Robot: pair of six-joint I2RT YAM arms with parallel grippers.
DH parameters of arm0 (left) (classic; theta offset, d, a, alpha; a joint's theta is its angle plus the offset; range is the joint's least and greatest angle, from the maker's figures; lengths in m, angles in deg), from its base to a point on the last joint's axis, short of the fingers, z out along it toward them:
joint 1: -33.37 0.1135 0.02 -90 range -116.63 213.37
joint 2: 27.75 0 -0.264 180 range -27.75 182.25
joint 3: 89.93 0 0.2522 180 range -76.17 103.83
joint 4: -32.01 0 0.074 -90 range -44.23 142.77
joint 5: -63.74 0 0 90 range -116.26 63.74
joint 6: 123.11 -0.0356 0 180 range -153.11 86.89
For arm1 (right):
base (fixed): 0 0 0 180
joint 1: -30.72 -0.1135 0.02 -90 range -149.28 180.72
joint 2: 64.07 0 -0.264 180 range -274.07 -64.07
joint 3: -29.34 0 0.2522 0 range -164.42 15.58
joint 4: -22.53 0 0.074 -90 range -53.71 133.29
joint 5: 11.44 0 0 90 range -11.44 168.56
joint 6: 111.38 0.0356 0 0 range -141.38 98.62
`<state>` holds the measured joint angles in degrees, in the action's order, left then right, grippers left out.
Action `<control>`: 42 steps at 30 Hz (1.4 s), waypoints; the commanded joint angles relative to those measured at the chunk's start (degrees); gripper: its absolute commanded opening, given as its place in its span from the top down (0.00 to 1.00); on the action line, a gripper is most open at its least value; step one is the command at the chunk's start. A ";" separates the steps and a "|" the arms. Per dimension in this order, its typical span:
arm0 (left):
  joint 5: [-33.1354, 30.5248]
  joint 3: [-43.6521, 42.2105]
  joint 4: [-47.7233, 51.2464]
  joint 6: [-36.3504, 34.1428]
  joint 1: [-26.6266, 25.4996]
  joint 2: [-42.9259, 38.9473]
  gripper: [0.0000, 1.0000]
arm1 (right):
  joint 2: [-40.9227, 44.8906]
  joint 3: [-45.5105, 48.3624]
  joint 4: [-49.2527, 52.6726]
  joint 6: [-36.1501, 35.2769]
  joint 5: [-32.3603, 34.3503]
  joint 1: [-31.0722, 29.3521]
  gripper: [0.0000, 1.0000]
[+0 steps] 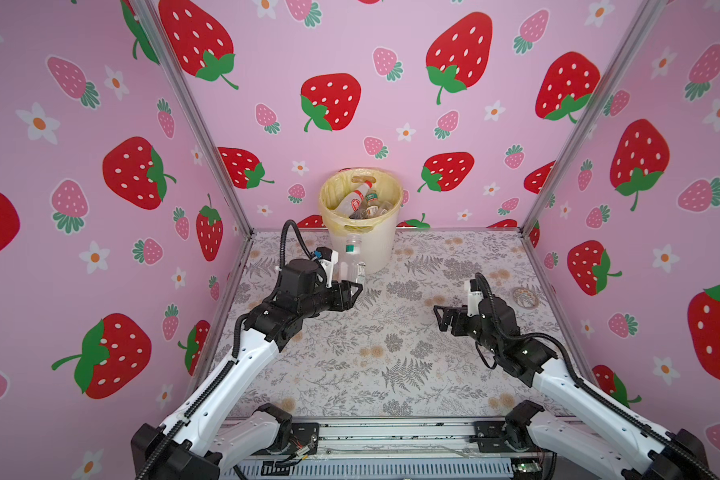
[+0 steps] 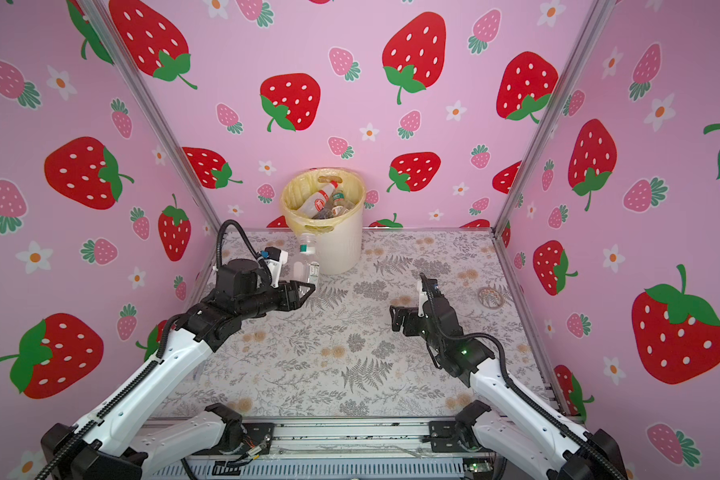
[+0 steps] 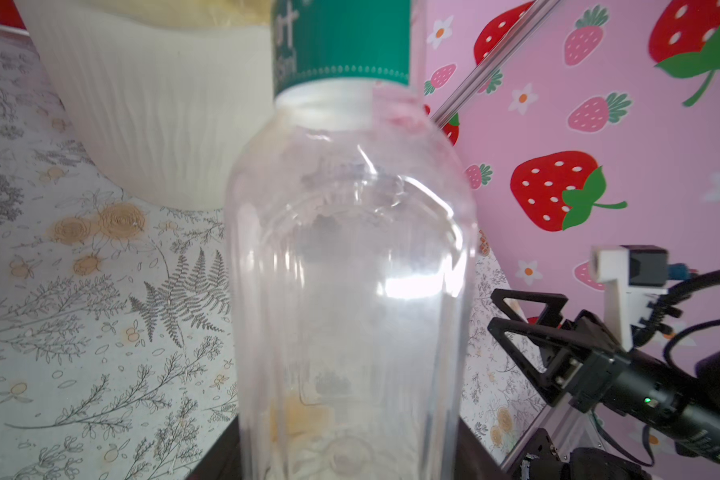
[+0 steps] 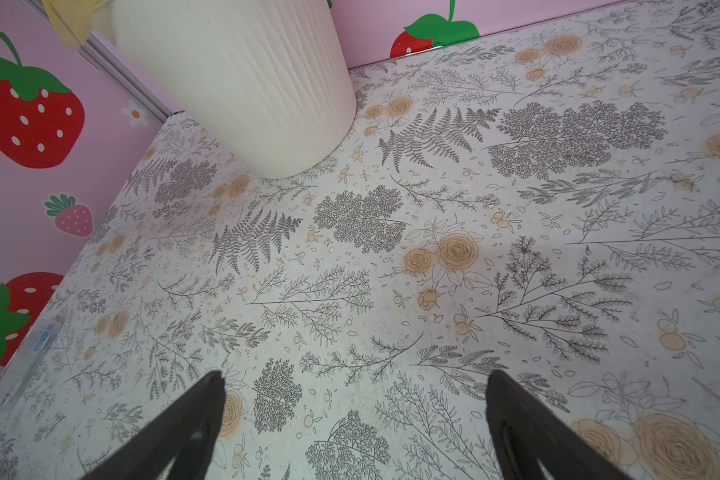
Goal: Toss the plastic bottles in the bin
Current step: 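Carry the green-capped bottle over the bin with the left gripper and release it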
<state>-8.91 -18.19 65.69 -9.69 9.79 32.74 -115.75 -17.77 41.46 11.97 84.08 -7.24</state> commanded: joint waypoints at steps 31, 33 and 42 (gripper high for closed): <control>9.31 -9.82 -20.80 0.52 9.60 -8.92 0.45 | -9.13 -2.37 -4.04 -1.92 -0.05 1.36 0.01; 6.40 -6.29 -16.66 -0.85 9.59 -7.39 0.46 | -10.03 -2.94 -4.15 -2.31 -0.07 1.64 0.01; 1.16 22.64 -0.74 -7.54 9.36 10.49 0.46 | -12.47 -4.24 -5.35 -3.51 -1.88 3.88 0.01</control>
<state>-5.70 -5.29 59.83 -13.43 19.13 38.49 -127.75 -20.39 37.37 9.34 83.25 -4.24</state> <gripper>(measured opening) 0.585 0.994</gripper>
